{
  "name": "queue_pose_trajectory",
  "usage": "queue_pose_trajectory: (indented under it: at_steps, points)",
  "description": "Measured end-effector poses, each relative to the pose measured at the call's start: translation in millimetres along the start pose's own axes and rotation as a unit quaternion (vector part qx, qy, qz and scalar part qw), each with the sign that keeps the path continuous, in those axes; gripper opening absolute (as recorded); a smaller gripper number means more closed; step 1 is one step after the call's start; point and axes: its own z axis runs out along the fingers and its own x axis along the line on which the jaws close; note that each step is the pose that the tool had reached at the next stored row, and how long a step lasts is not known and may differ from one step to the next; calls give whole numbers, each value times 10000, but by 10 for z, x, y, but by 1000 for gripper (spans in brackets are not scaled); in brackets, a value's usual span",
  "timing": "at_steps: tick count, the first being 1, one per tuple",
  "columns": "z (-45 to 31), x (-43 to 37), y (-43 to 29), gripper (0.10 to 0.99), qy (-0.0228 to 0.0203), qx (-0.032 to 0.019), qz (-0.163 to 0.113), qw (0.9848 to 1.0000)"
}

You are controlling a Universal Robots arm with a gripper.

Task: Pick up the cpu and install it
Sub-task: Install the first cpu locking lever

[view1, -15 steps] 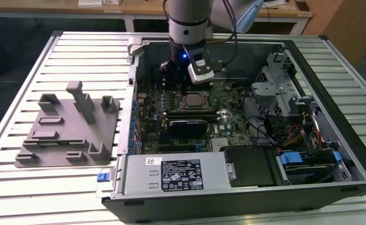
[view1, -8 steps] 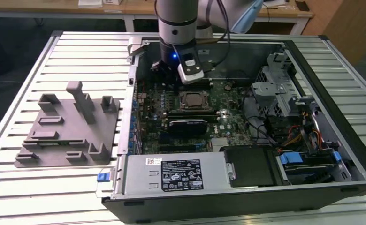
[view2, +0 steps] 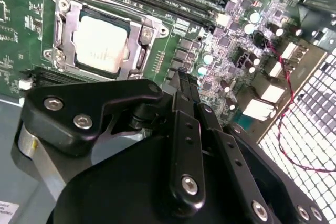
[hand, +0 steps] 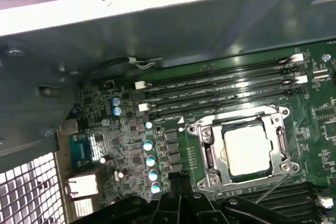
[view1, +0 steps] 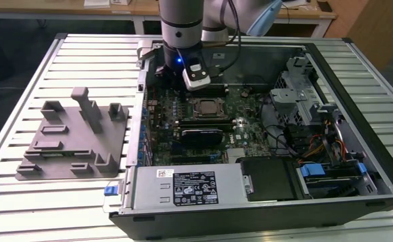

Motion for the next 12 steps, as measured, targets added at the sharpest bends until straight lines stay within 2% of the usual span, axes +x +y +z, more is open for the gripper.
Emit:
queue_pose_trajectory:
  at_steps: [1,6,7,12]
  points:
    - [0,1,0,106,9,-48,1,10000]
    - [0,1,0,106,97,-484,10,9988]
    - [0,1,0,106,103,-517,11,9986]
    - [0,2,0,106,105,-524,11,9986]
